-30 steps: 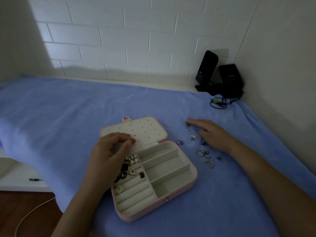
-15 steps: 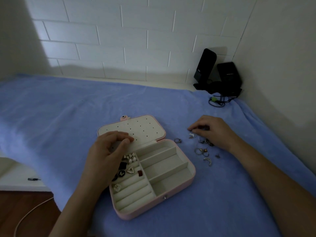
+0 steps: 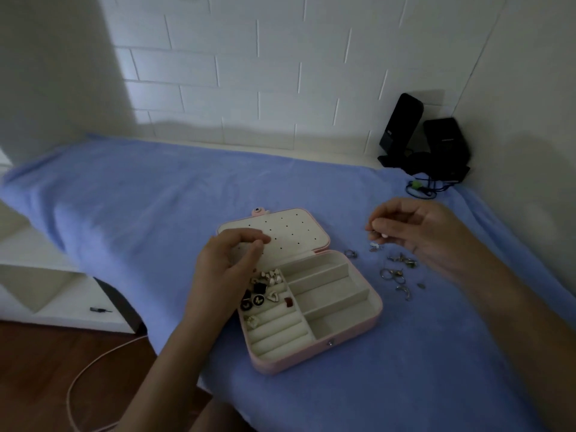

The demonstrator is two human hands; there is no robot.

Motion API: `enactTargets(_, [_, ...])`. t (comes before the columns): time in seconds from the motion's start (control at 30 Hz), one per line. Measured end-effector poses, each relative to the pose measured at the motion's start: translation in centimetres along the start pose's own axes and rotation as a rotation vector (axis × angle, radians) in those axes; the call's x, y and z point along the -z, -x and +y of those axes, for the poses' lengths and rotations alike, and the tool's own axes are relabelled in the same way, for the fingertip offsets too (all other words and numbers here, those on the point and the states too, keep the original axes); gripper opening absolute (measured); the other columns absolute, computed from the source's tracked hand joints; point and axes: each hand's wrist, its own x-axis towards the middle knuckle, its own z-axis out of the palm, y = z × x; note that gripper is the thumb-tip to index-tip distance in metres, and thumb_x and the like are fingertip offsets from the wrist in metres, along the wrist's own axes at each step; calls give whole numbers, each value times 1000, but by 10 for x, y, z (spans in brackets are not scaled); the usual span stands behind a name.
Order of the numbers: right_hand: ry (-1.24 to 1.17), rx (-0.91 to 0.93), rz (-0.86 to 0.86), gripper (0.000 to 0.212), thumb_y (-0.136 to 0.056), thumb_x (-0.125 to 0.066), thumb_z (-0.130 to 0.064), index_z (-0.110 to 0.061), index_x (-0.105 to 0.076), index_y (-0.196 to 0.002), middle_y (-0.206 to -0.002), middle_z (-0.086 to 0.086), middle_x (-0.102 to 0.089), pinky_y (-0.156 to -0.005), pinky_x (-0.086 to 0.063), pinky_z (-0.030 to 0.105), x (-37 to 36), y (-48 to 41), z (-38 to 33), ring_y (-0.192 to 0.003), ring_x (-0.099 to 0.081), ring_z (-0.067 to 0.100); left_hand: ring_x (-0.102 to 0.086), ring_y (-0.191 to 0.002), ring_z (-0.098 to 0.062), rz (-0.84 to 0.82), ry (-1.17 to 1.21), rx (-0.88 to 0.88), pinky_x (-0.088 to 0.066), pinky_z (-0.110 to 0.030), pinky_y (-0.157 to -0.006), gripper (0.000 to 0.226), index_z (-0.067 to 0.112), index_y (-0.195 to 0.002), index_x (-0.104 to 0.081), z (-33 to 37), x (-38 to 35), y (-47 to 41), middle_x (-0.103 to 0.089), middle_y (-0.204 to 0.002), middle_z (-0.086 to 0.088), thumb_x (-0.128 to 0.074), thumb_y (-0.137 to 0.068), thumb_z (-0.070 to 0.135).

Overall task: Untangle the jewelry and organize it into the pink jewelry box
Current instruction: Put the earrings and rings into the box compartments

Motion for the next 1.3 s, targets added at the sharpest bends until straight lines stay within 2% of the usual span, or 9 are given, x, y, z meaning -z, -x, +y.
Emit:
enactTargets(0.13, [156,21,-80,7,-65,-70,-15,-18,-75,-69,-59,5,-68,-52,-47,14,-26,9,-19,-52,-60,9,-65,-87,-5,-83,87,-20,-53,-26,-73,8,30,-82,-73,17,11,4,-71,-90,12,-68,-84,24])
enactTargets(0.27, [201,20,-192,17,-73,-71,-1,-12,-75,-86,-79,4,-75,-67,-51,12,-47,12,-36,-73,-71,10,-70,-81,-10,-268,198,18,-53,-18,-71,8,20,-84,-72,40,15,5,-74,-85,3,-71,-79,14])
enactTargets(0.37, [296,68,-217,22,-80,-67,3,-14,-72,-93,-91,0,-75,-77,-54,17,-60,9,-41,-86,-71,9,-71,-80,-17,-395,235,66,-55,-23,-77,23,15,-89,-71,47,11,5,-75,-85,-3,-70,-69,26])
enactTargets(0.47, [380,116,-123,16,-79,-72,-3,-19,-71,-80,-95,1,-74,-78,-58,28,-72,3,-39,-86,-70,7,-71,-75,-19,-376,336,124,-56,-23,-73,28,11,-92,-71,49,8,4,-74,-84,-8,-66,-69,26])
enactTargets(0.6, [365,223,-65,8,-74,-77,-8,-15,-74,-78,-97,-4,-72,-70,-53,14,-85,-4,-35,-84,-69,1,-70,-71,-15,-322,424,176,-53,-18,-64,28,7,-92,-71,49,12,1,-74,-83,-9,-65,-71,23])
enactTargets(0.73, [400,340,-50,8,-75,-75,-9,-14,-76,-82,-88,-5,-67,-69,-46,11,-88,-10,-28,-81,-65,4,-71,-80,-19,-347,420,165,-55,-21,-74,31,8,-94,-71,49,15,2,-74,-87,-11,-70,-64,17])
enactTargets(0.83, [407,302,-66,9,-73,-77,-20,-19,-77,-82,-81,-9,-60,-67,-49,19,-86,-10,-24,-74,-61,11,-71,-85,-21,-363,401,154,-54,-25,-78,36,10,-96,-70,47,16,1,-74,-89,-10,-73,-61,18])
enactTargets(1.1, [121,72,-151,18,-59,-80,-29,-14,-74,-67,-62,5,-65,-63,-46,30,-82,-8,-29,-60,-55,16,-71,-82,-21,-447,386,94,-53,-19,-73,21,5,-89,-70,52,13,5,-74,-86,-11,-70,-69,11])
enactTargets(1.3, [-47,-86,-219,18,-54,-75,-34,-16,-72,-59,-57,-1,-61,-54,-44,15,-83,-9,-28,-52,-50,8,-68,-73,-17,-449,493,125,-54,-21,-69,23,4,-89,-66,52,12,9,-70,-76,-8,-69,-67,9])
